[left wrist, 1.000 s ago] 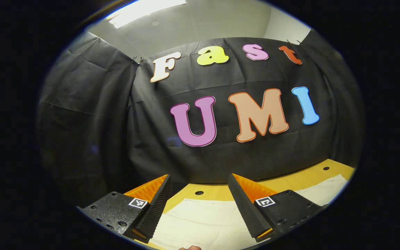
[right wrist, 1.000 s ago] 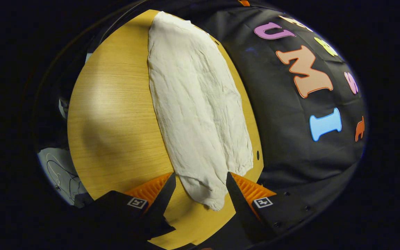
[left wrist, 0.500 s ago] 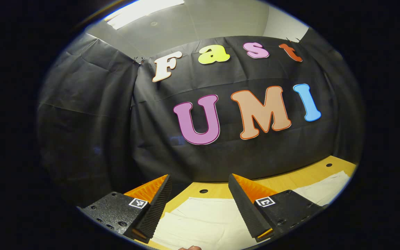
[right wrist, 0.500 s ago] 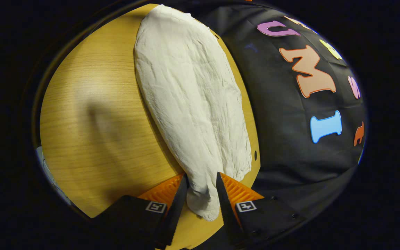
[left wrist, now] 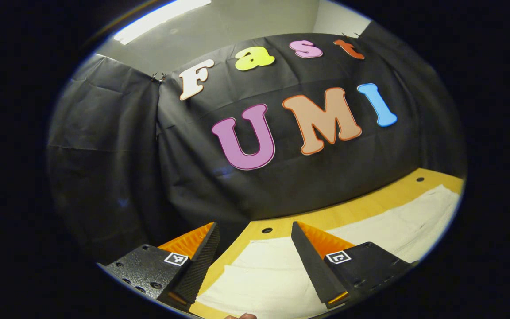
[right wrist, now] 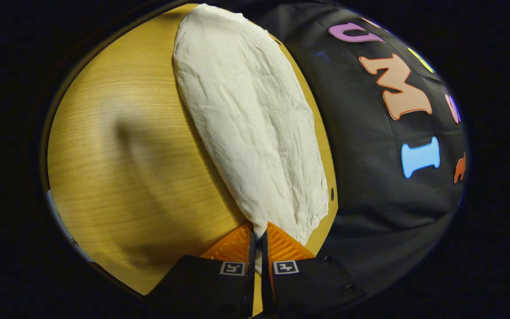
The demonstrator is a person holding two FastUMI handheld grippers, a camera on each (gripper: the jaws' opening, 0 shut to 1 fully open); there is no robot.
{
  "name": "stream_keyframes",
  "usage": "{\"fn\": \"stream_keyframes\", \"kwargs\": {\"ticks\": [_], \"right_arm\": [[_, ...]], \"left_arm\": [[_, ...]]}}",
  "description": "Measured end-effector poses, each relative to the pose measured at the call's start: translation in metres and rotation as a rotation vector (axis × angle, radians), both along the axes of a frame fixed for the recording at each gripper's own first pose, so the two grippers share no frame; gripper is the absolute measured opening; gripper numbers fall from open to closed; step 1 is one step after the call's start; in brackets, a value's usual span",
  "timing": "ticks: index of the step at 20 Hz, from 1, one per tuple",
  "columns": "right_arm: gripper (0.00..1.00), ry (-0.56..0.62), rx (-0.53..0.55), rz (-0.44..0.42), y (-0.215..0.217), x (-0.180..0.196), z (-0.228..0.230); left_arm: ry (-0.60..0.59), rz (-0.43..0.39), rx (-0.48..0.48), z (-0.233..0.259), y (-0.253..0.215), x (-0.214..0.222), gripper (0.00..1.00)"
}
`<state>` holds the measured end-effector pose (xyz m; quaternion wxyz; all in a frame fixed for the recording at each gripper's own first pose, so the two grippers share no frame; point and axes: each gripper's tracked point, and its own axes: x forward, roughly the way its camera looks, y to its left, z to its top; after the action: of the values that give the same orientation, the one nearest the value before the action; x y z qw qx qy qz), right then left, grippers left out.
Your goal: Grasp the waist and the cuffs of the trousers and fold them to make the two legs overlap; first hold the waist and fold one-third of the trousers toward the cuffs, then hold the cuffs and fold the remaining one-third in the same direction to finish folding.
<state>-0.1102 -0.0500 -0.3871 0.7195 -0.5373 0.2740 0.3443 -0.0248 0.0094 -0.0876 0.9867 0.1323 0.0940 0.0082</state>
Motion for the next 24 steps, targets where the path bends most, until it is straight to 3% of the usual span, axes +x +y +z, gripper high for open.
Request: {"fn": "stream_keyframes", "kwargs": {"ticks": [9, 14, 24], "right_arm": [[0.09, 0.004, -0.011, -0.027, -0.001, 0.001, 0.000], [0.09, 0.002, -0.017, -0.035, -0.001, 0.001, 0.000], [0.09, -0.017, -0.034, -0.040, -0.001, 0.001, 0.000]], "left_arm": [[0.204, -0.148, 0.267, -0.084, 0.038, -0.035, 0.96], [0.329, -0.268, 0.412, -0.135, 0.053, -0.069, 0.96], [0.541, -0.448, 0.612, -0.207, 0.090, -0.099, 0.97]]}}
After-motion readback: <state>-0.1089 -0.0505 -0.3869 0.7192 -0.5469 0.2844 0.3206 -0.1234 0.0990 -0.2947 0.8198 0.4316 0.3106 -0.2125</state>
